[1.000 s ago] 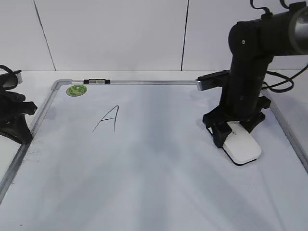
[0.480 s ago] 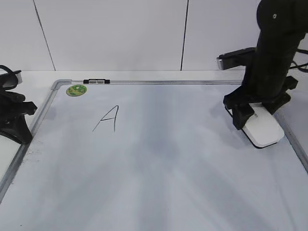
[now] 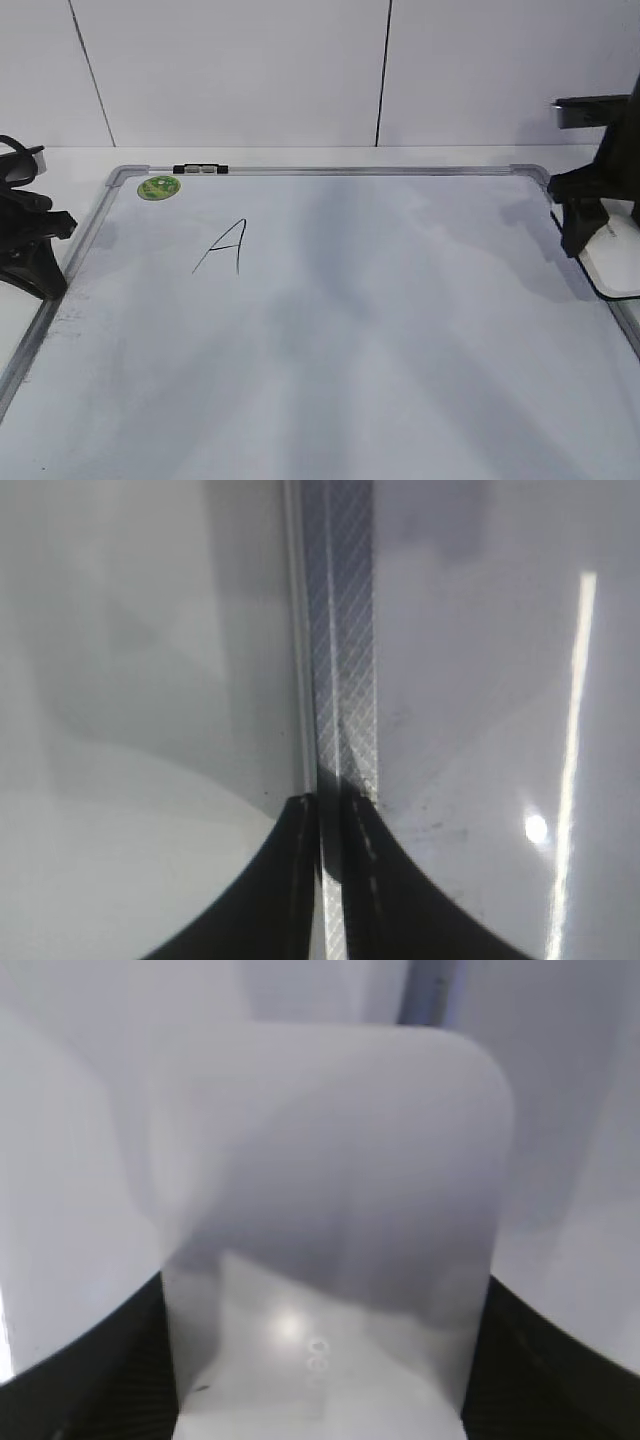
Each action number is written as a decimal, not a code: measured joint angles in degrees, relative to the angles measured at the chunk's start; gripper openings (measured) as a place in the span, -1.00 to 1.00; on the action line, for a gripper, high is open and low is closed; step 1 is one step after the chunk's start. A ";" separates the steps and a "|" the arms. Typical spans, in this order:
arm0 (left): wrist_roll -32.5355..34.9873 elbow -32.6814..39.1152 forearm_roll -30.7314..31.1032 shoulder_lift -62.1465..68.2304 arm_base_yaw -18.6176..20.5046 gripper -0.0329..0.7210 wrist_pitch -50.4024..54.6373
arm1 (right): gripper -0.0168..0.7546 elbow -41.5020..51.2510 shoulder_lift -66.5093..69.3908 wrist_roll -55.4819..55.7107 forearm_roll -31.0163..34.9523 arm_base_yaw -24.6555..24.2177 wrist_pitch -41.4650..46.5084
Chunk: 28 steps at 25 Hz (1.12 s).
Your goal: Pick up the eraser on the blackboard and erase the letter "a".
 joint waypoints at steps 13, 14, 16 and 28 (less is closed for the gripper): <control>0.00 0.00 0.00 0.00 0.00 -0.82 0.00 | 0.48 0.00 1.26 -0.50 6.38 -4.57 -0.81; 0.00 0.00 0.00 0.00 0.00 -0.82 0.00 | 0.48 0.00 1.40 -0.50 6.38 -4.57 -1.04; 0.00 0.00 0.00 0.00 0.00 -0.82 0.00 | 0.48 0.00 1.39 -0.50 6.38 -4.46 -1.77; 0.00 0.00 0.00 0.00 0.00 -0.82 0.00 | 0.48 0.00 5.64 -0.64 6.64 -2.89 -4.11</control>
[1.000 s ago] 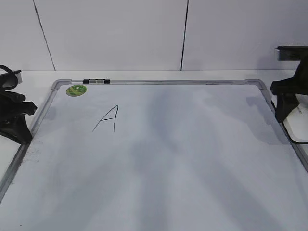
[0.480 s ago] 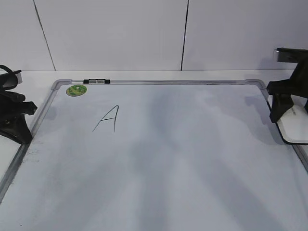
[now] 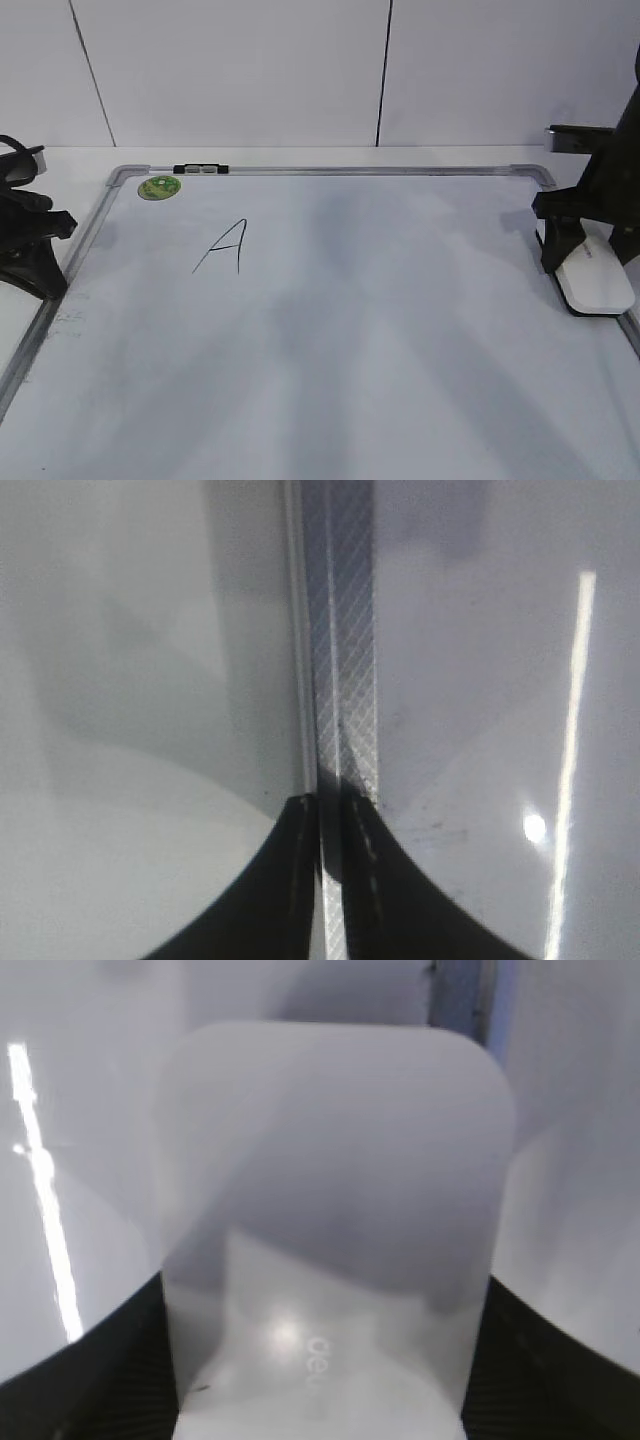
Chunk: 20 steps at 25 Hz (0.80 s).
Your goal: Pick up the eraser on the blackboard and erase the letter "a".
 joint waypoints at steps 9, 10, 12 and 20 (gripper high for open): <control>0.00 0.00 0.00 0.00 0.00 -0.81 0.00 | 0.48 0.00 0.12 -0.24 0.11 0.00 -1.73; 0.00 0.00 0.00 0.00 0.00 -0.81 0.00 | 0.48 0.00 0.12 -0.24 0.13 0.00 -1.73; 0.00 0.00 0.00 0.00 0.00 -0.81 0.00 | 0.48 0.00 0.12 -0.04 0.48 0.00 -1.62; 0.00 0.00 0.00 0.00 0.00 -0.81 0.00 | 0.47 0.00 0.12 0.30 1.32 0.00 -2.34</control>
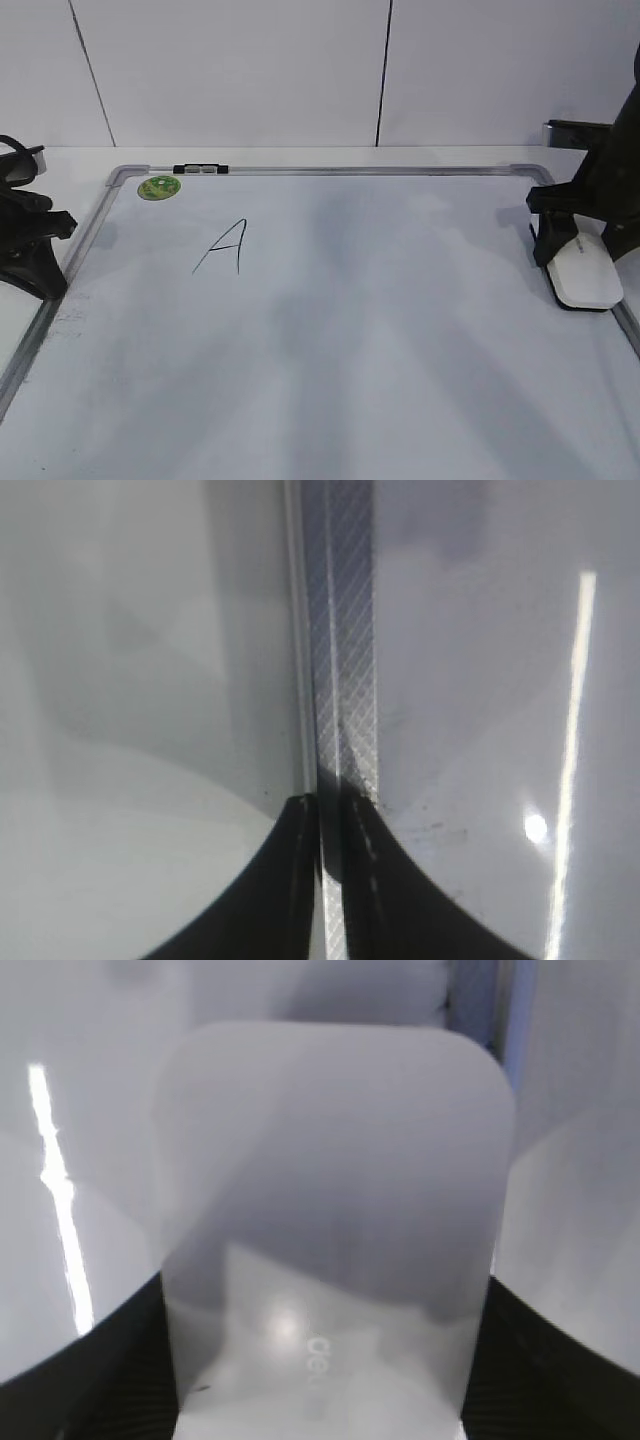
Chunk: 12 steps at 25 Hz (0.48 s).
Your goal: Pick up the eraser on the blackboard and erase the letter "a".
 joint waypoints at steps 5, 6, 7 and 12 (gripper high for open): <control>0.00 0.00 0.00 0.00 0.00 -0.81 0.00 | 0.47 0.00 0.00 0.05 0.00 0.00 -0.32; 0.00 0.00 0.00 0.00 0.00 -0.81 0.00 | 0.47 0.00 0.00 0.05 0.00 0.00 -0.42; 0.00 0.00 0.00 0.00 0.00 -0.81 0.00 | 0.47 0.00 0.00 0.05 0.00 0.00 -0.36; 0.00 0.00 0.00 0.00 0.00 -0.81 0.00 | 0.47 0.00 0.00 -0.20 -0.11 0.00 0.00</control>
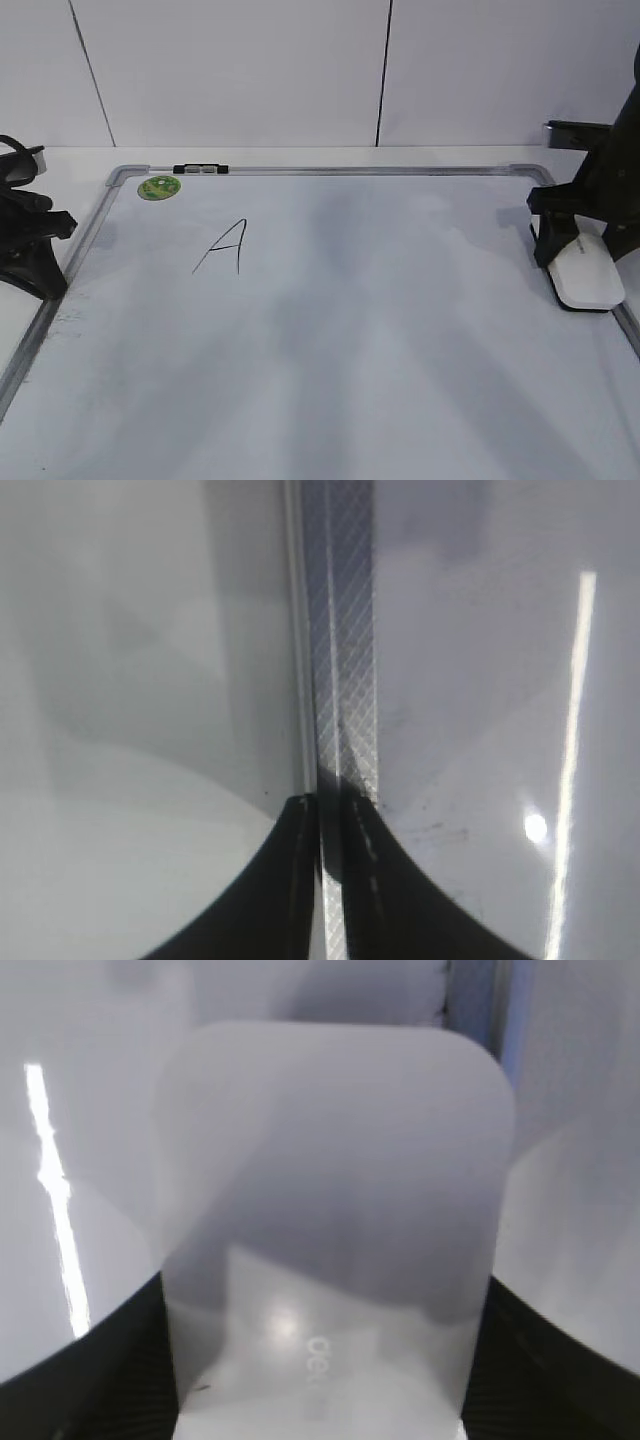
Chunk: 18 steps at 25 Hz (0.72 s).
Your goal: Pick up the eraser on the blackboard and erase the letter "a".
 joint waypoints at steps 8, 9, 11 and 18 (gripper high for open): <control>0.00 0.00 -0.10 0.00 0.00 -0.81 0.00 | 0.64 0.00 0.00 -0.33 0.00 0.00 0.47; 0.00 0.00 -0.10 0.00 0.00 -0.81 0.00 | 0.65 0.00 0.00 -0.40 0.00 0.00 0.47; 0.00 0.00 -0.10 0.00 0.00 -0.81 0.00 | 0.66 0.00 0.00 -0.40 0.00 0.00 0.47; 0.00 0.00 -0.10 0.00 0.00 -0.81 0.00 | 0.66 -0.71 0.00 -0.40 -1.04 0.00 2.13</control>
